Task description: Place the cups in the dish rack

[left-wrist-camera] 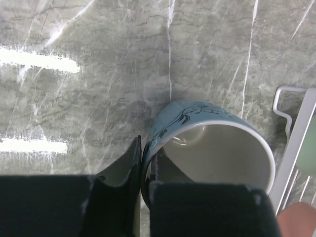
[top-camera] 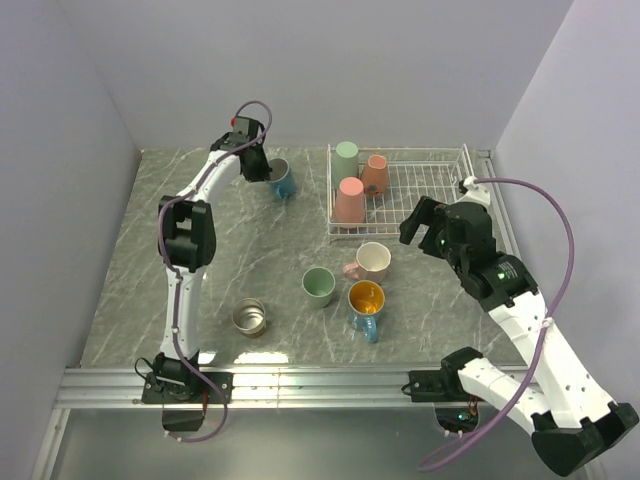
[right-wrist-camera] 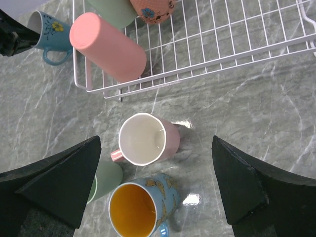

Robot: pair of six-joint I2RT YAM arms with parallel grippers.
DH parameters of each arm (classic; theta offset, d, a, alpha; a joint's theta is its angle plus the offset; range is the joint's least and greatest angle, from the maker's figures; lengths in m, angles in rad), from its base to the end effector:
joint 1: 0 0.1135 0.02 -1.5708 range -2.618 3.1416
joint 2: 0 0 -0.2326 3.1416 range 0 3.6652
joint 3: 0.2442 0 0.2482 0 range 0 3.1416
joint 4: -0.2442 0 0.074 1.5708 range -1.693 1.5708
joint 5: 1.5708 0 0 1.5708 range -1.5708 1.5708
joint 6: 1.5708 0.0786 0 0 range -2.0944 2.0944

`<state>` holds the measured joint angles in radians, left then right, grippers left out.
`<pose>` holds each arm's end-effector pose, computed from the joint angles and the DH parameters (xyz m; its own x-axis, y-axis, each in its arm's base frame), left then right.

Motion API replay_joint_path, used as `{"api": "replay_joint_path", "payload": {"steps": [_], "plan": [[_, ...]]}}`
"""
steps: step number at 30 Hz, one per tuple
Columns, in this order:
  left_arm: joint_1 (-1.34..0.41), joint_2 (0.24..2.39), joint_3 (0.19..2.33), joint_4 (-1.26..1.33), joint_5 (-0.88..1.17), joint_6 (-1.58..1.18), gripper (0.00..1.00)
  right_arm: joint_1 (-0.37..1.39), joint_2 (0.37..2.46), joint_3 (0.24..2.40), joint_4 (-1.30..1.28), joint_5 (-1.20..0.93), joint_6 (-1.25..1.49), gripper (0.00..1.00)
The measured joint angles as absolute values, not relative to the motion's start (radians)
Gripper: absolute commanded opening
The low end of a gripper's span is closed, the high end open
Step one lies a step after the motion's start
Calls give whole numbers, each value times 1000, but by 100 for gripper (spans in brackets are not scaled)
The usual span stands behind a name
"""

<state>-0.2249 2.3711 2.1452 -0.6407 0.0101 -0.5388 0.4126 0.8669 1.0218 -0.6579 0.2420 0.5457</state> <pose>0.5202 -0.1198 0.1637 -0.7554 -0.3535 -0.5517 -0.1843 0.9226 -0.3388 0.2181 0.0749 0.3148 -0.4797 0.3401 -0.8089 0.0609 0.9325 0.3560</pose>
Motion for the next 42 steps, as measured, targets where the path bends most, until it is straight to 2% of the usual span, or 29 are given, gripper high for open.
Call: {"api": "replay_joint_path", "payload": {"steps": [4, 11, 22, 26, 31, 36, 42], "plan": [[-215, 2356, 2114, -617, 35, -543, 0, 413, 889, 1022, -648, 231, 550, 100], [-139, 2185, 1831, -540, 284, -623, 0, 413, 949, 1033, -570, 120, 574, 100], [-62, 1819, 1493, -267, 651, -894, 0, 418, 1188, 1071, -218, -349, 757, 99], [-66, 1691, 1353, -25, 764, -1073, 0, 444, 1294, 1090, -48, -474, 877, 99], [-71, 1642, 1248, 150, 842, -1228, 0, 498, 1397, 1098, 114, -558, 994, 98], [-77, 1629, 1124, 275, 874, -1354, 0, 537, 1478, 1160, 164, -594, 1032, 97], [-112, 1615, 1077, 349, 877, -1463, 0, 561, 1531, 1253, 189, -603, 1039, 96]]}}
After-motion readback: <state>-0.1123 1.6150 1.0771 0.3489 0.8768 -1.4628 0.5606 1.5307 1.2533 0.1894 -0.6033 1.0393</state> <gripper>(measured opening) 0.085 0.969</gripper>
